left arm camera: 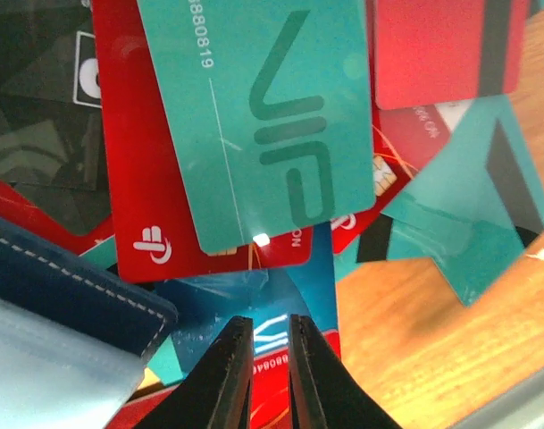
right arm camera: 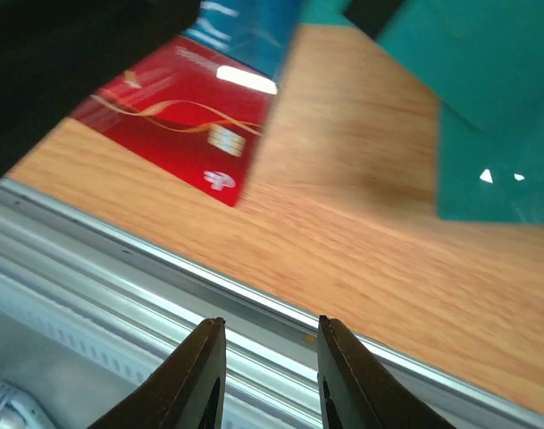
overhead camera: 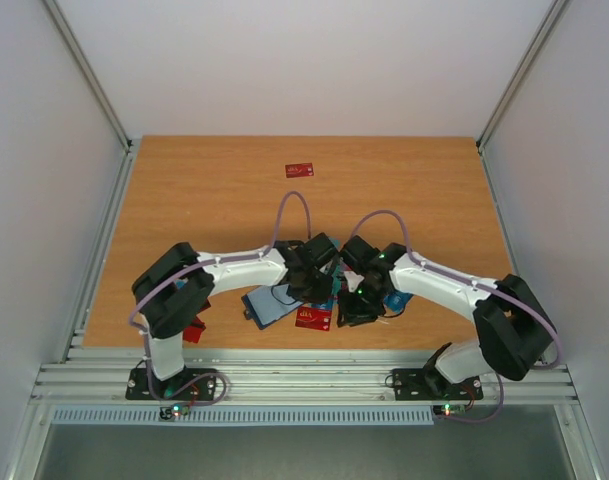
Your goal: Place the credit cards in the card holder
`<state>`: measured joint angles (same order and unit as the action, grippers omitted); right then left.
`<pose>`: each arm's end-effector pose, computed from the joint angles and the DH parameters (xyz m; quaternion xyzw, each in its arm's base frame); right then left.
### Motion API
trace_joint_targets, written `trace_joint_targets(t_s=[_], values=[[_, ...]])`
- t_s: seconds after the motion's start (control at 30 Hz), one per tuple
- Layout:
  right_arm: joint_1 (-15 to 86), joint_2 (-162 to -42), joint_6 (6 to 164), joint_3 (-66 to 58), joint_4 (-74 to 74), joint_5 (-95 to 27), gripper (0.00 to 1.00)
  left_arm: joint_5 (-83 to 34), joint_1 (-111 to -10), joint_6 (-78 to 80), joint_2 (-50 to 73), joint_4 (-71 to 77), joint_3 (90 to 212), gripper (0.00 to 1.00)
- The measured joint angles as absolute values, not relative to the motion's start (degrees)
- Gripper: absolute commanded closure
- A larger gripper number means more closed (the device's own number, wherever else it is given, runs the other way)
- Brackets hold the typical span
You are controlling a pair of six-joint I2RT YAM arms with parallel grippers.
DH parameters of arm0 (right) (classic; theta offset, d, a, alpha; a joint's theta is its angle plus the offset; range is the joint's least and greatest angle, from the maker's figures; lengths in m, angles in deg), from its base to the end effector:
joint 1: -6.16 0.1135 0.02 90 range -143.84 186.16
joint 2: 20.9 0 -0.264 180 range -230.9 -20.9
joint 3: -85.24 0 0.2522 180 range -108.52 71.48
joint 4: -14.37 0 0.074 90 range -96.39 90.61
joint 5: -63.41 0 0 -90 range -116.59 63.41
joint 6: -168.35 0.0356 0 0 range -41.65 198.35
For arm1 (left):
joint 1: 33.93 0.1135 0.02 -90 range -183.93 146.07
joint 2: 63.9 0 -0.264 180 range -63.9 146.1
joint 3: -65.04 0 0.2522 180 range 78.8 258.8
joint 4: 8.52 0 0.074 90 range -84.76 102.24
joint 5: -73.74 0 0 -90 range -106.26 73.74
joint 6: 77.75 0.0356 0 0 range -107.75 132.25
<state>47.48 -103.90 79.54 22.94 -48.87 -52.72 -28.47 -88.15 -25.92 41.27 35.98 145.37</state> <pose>0.1661 0.1669 0.1810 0.3450 -0.9096 -0.2291 0.0338 0.2022 -0.2935 0.1606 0.1554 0.9660 -0.2011 0.0479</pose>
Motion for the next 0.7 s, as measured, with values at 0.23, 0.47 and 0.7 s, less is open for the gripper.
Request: trace_joint_targets(t_s=[0.23,0.47,0.7], values=[[46.6,-97.23,82.18,24.52,-53.22,-48.06,0.69,-25.78,-90.16,-28.52,44.7,37.36,147.07,0.85],[46.19,-92.12,83.78,24.52,-55.58,-45.42,0.69,-24.38,-93.39,-31.01,41.75,35.28,142.74,0.85],[45.95,-92.12,84.32,24.52,-55.66,-45.42,0.69,-23.29,-96.93,-33.68,39.41,35.06,139.71,0.85]])
